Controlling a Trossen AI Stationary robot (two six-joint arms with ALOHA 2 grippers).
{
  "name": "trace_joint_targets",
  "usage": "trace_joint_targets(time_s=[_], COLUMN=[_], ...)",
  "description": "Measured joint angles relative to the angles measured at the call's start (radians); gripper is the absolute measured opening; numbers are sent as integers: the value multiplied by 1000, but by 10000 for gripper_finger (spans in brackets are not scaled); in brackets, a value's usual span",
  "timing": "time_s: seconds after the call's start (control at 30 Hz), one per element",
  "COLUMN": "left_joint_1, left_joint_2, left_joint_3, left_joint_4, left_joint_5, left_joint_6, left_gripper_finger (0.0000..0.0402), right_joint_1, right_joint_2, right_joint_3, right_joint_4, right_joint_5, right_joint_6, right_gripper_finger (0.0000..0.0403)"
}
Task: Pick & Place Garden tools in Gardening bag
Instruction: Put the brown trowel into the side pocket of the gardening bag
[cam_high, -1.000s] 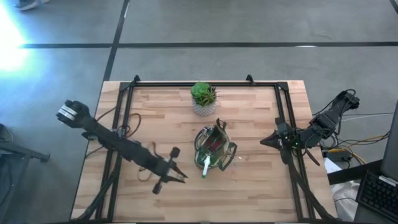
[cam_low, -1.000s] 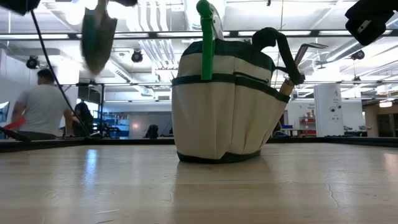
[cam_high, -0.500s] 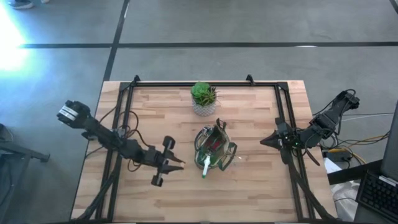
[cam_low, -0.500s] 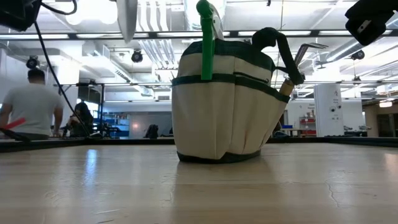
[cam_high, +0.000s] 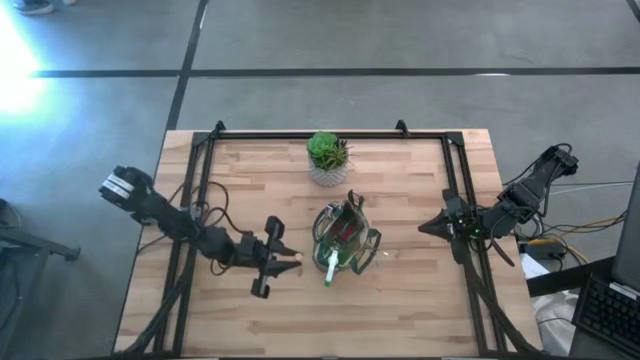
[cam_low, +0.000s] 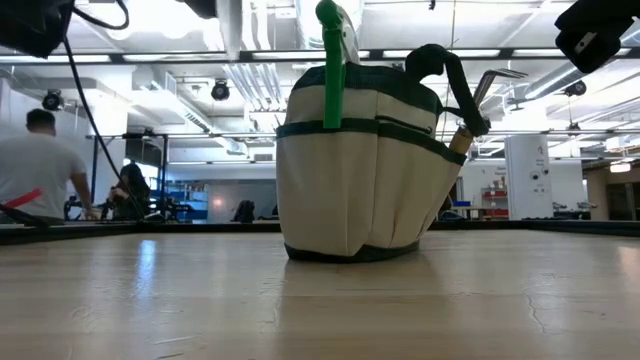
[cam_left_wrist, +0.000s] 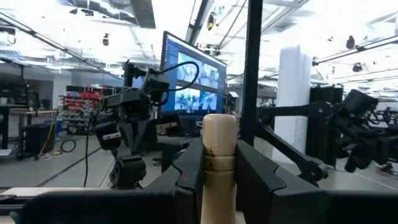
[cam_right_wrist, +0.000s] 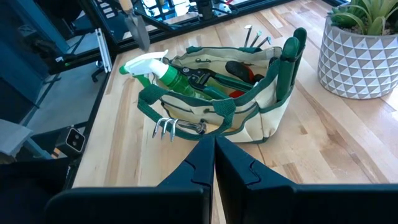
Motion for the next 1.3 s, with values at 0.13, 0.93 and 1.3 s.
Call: trace_joint_targets(time_s=[0.13, 0.93, 1.3], left_joint_1=[9, 56, 73], left_joint_2=[88, 283, 382], left_joint_3=[13, 64, 125], left_joint_4=[112, 221, 224], left_joint_5=[-49, -298, -373], left_joint_6=[13, -55, -55], left_gripper_finger=[68, 68, 68], right_joint_1=[0, 0, 0], right_joint_2=[0, 0, 0], right_joint_3=[0, 0, 0], right_joint_4=[0, 0, 0], right_joint_5=[0, 0, 0], right_joint_6=[0, 0, 0], right_gripper_finger=[8, 8, 8])
